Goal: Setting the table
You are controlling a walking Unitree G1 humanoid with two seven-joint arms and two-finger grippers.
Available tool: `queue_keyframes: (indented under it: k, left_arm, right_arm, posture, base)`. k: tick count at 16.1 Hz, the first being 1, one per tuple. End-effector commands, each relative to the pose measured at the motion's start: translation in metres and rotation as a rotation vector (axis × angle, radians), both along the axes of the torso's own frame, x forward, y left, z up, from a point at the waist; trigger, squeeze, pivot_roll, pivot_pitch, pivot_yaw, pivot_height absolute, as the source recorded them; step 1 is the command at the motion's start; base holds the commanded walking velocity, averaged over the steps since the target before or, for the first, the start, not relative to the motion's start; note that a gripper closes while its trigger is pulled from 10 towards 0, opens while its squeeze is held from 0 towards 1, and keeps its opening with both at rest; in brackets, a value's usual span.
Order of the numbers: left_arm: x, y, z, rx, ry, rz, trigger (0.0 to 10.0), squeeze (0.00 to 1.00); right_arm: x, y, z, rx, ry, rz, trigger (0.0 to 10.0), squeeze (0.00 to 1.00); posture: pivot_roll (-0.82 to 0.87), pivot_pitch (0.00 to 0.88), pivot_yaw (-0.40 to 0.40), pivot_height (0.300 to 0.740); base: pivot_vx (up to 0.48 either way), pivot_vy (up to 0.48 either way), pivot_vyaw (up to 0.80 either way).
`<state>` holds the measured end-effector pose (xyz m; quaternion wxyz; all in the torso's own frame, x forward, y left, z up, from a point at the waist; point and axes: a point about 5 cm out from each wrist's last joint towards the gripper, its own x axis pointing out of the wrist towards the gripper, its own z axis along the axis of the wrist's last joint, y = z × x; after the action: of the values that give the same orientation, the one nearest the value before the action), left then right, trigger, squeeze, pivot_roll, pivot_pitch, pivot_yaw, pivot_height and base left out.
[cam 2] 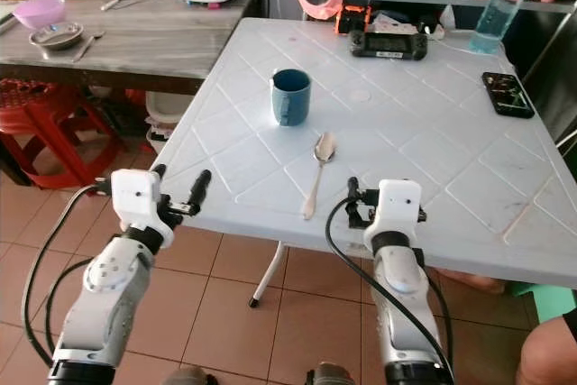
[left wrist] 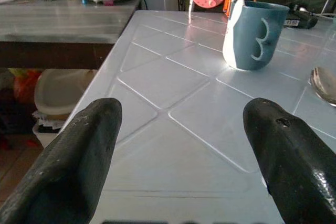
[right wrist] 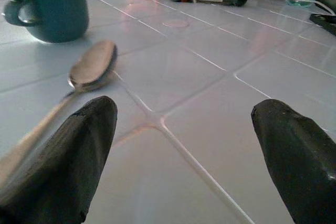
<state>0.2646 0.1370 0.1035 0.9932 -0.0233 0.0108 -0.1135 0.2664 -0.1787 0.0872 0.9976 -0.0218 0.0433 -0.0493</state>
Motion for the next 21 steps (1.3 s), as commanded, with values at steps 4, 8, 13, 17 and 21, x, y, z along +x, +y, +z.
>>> queue_keyframes:
  k: [4, 8, 13, 17, 21]
  left_arm:
    - [-0.002, 0.005, 0.003, 0.032, -0.001, 0.001, 10.0, 0.0]
    - [-0.002, 0.004, 0.003, 0.041, 0.006, -0.009, 10.0, 0.0]
    - [-0.001, 0.004, 0.004, 0.048, 0.009, -0.016, 10.0, 0.0]
    - [-0.001, 0.003, 0.004, 0.047, 0.014, -0.016, 10.0, 0.0]
    - [-0.001, 0.001, 0.002, 0.046, 0.026, -0.022, 10.0, 0.0]
  right_arm:
    - [0.024, 0.011, 0.02, 0.077, -0.023, 0.016, 10.0, 0.0]
    - [0.047, 0.02, 0.028, 0.156, 0.023, -0.023, 10.0, 0.0]
    - [0.061, 0.049, 0.021, 0.196, 0.152, 0.033, 10.0, 0.0]
    - [0.06, 0.079, 0.015, 0.141, 0.248, 0.157, 10.0, 0.0]
    - [0.054, 0.064, -0.003, 0.145, 0.359, 0.078, 4.5, 0.0]
  posture:
    - [0.02, 0.038, 0.035, 0.74]
    - [0.03, 0.042, 0.044, 0.74]
    - [0.03, 0.045, 0.049, 0.74]
    - [0.03, 0.045, 0.047, 0.74]
    - [0.02, 0.047, 0.043, 0.74]
  base:
    - [0.0, 0.0, 0.0]
    - [0.0, 0.0, 0.0]
    - [0.0, 0.0, 0.0]
    - [0.0, 0.0, 0.0]
    - [0.0, 0.0, 0.0]
